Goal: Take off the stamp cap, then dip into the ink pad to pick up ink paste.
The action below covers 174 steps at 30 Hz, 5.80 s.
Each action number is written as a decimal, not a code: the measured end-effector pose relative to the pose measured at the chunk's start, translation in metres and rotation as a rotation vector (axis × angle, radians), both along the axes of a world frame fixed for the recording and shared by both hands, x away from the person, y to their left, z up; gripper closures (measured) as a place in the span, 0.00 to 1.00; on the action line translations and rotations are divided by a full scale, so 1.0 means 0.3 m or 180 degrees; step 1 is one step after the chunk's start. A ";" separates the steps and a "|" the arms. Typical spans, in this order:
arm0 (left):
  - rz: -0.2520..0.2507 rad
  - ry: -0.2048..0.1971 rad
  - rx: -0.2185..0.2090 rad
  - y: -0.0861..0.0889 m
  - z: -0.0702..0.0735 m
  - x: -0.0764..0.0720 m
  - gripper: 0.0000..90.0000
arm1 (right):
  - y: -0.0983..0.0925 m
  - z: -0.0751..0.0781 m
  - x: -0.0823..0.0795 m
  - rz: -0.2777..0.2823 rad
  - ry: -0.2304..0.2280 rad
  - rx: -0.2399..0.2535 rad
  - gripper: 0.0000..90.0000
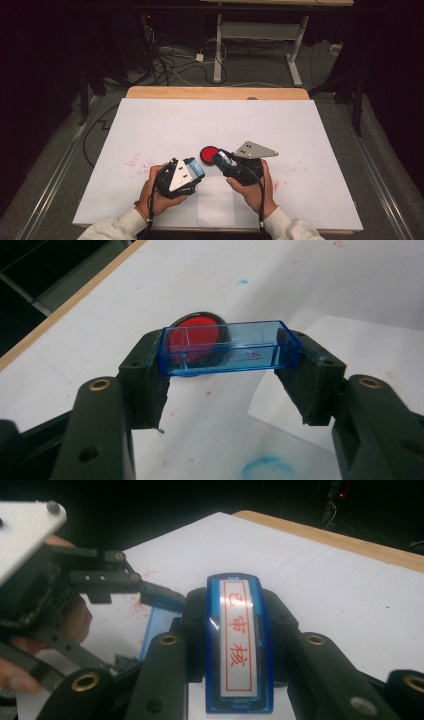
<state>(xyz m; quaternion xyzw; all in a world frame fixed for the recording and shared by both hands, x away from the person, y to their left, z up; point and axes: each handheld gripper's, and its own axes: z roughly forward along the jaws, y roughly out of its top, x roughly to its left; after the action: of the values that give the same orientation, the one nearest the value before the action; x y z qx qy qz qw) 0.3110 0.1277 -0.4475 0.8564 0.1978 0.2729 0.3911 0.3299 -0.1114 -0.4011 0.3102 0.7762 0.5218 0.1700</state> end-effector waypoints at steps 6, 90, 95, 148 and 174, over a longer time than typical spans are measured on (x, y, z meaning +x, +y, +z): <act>0.0008 0.0007 -0.0012 0.065 0.017 0.001 0.43 | -0.020 0.001 0.007 -0.0026 -0.0015 -0.0104 0.78; 0.0200 0.0389 -0.0018 0.316 -0.035 -0.037 0.43 | 0.108 -0.056 0.285 0.0087 0.0263 -0.0905 0.78; 0.0193 0.0411 0.0005 0.314 -0.038 -0.036 0.43 | 0.132 -0.092 0.301 0.0111 0.0377 -0.0906 0.78; 0.0099 0.0481 0.0088 0.292 -0.050 -0.038 0.43 | 0.139 -0.193 0.356 0.0068 0.0725 -0.0716 0.78; 0.0114 0.0476 0.0092 0.297 -0.049 -0.046 0.43 | 0.145 -0.200 0.343 0.0020 0.0658 -0.0738 0.78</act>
<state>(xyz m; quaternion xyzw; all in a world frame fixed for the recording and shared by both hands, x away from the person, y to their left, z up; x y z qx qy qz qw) 0.2972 0.2167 -0.4620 0.8763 0.2377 0.2181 0.3579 0.4328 -0.0679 -0.4611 0.3381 0.8456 0.3945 0.1223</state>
